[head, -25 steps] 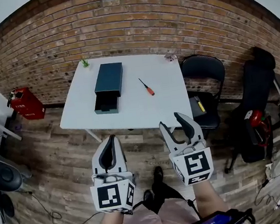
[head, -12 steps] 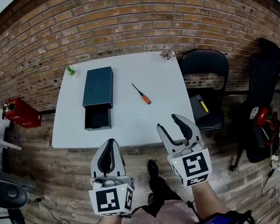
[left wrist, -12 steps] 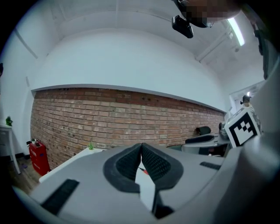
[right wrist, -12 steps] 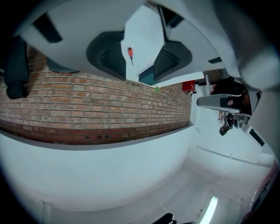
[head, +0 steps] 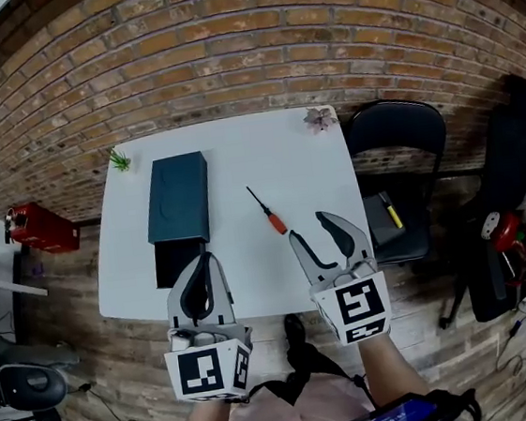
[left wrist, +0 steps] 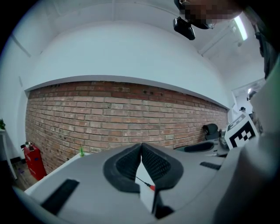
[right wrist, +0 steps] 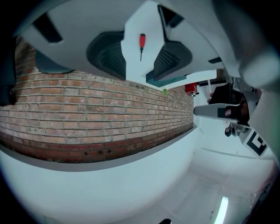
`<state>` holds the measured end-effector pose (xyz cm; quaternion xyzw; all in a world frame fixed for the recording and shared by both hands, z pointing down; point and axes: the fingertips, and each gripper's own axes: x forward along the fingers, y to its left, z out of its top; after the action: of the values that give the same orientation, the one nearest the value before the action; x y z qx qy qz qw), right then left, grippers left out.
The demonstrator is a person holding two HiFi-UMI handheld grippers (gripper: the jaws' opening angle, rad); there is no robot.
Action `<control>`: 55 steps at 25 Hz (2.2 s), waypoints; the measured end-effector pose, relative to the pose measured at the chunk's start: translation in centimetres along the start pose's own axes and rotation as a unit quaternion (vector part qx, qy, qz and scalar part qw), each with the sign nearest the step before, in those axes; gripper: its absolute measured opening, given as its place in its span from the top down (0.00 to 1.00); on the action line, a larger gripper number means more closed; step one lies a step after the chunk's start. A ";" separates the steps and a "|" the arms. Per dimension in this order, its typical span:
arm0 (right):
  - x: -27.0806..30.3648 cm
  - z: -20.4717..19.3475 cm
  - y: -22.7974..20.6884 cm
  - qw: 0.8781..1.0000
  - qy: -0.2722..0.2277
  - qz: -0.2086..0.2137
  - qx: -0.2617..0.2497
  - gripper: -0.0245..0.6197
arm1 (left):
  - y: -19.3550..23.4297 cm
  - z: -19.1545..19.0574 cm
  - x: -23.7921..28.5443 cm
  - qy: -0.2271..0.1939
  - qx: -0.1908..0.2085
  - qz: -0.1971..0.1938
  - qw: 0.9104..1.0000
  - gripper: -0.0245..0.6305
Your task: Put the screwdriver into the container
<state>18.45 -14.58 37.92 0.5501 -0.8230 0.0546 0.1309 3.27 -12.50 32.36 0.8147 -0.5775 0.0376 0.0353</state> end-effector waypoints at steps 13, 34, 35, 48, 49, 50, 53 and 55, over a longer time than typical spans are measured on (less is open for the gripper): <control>7.1 4.0 -0.7 0.999 -0.005 0.024 -0.031 0.65 | 4.6 3.7 4.0 -0.037 -0.008 0.031 0.999 0.94; 14.4 -12.0 1.8 0.982 0.188 0.026 0.007 0.65 | 9.1 -6.5 9.8 0.059 -0.067 -0.029 0.996 0.94; 14.3 -12.9 1.7 0.980 0.197 0.024 0.010 0.65 | 9.1 -7.0 9.9 0.064 -0.068 -0.030 0.995 0.94; 14.2 -18.7 1.8 0.966 0.256 0.017 0.022 0.66 | 9.6 -10.7 10.7 0.095 -0.080 -0.030 0.992 0.94; 14.2 -18.8 1.8 0.966 0.258 0.018 0.022 0.67 | 9.7 -10.7 10.7 0.096 -0.080 -0.028 0.992 0.94; 14.2 -18.8 1.8 0.966 0.258 0.018 0.022 0.67 | 9.8 -10.8 10.7 0.097 -0.080 -0.026 0.992 0.94; 14.3 -18.9 1.9 0.965 0.260 0.023 0.025 0.68 | 9.9 -10.6 10.7 0.095 -0.078 -0.022 0.992 0.94; 14.3 -18.9 1.9 0.965 0.260 0.025 0.024 0.70 | 10.0 -10.4 10.7 0.093 -0.077 -0.020 0.992 0.94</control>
<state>14.45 -22.19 60.08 0.4995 -0.7722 0.2193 0.3258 -2.84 -24.77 43.96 0.8142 -0.5561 0.0679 0.1524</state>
